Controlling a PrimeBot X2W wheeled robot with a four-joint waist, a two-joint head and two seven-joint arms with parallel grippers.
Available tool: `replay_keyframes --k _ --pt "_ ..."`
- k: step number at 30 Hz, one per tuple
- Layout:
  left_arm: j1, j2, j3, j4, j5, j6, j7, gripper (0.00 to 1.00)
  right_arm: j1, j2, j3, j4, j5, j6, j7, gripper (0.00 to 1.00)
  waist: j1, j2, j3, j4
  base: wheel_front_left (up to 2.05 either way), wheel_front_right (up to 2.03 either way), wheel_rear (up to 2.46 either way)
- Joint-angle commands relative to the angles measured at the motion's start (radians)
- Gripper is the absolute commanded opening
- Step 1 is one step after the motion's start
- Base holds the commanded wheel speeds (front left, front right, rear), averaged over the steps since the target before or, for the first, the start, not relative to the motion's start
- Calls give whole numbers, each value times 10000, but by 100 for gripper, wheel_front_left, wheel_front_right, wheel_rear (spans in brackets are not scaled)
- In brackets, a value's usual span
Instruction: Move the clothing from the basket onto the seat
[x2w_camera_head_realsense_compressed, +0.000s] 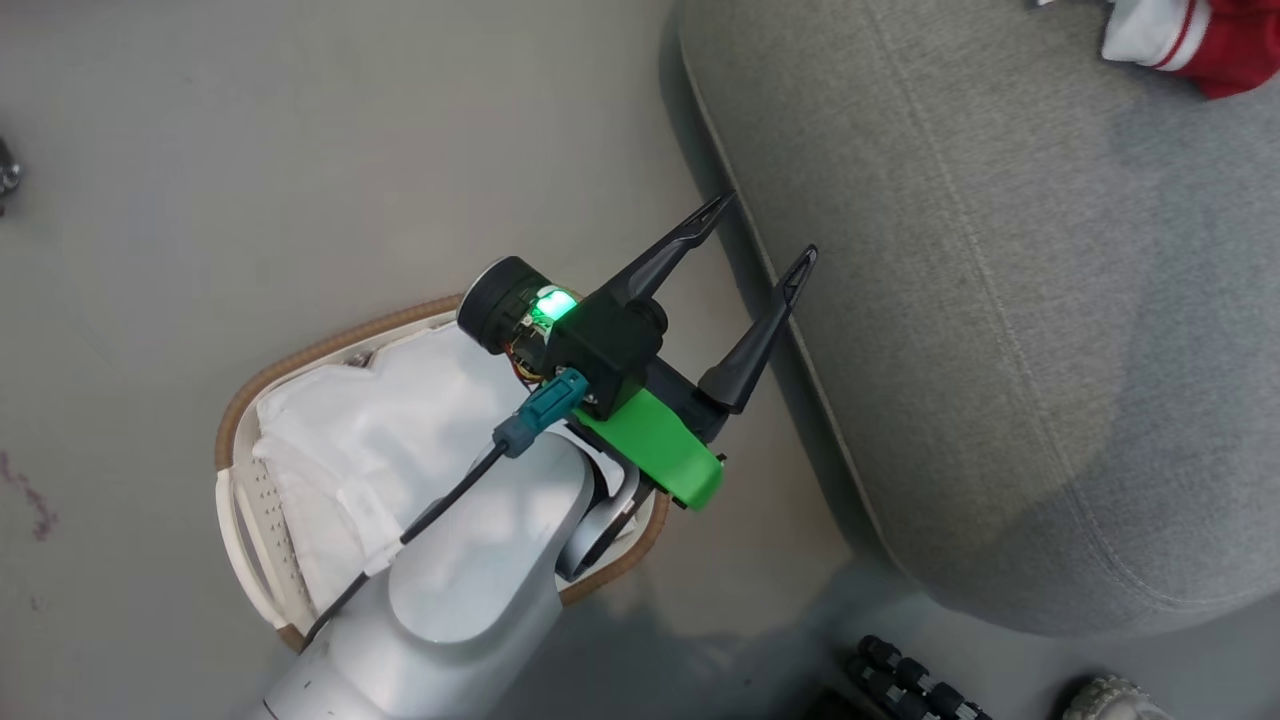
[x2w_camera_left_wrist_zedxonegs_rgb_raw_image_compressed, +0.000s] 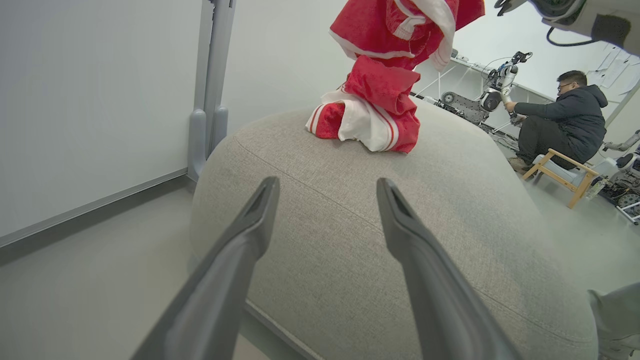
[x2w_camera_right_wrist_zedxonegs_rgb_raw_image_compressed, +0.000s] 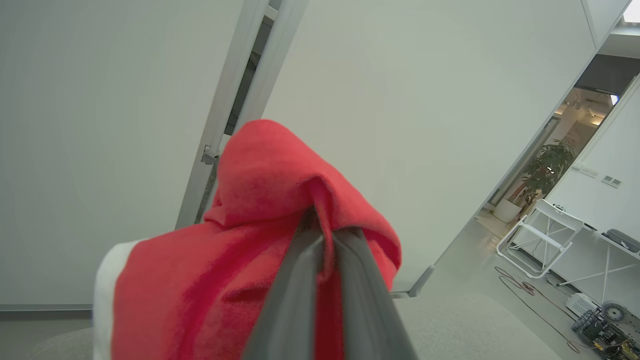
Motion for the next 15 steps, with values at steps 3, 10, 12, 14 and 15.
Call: replay_keyframes --k 3,10,12,14,15 --pt "-290 17 -53 63 -70 -48 -8 100 408 273 -417 682 -436 -14 -2 0 -2 -1 918 863 0 0 0" --pt "-226 -35 -19 260 -171 -49 -8 100 1507 863 -1379 1353 -673 -14 -2 0 -2 -1 757 881 0 0 0" --pt "-149 -36 33 341 -196 -49 -8 100 1895 996 -1610 1264 -578 -14 -2 33 -2 -1 585 848 0 0 0" --pt "-30 -40 73 445 -229 -49 -8 100 2290 1113 -1773 1148 -502 -14 -2 100 -2 -1 358 821 0 0 0" --pt "32 -47 96 478 -248 -49 -8 100 2497 1154 -1786 1094 -485 -14 -2 100 -2 -1 231 812 0 0 0"
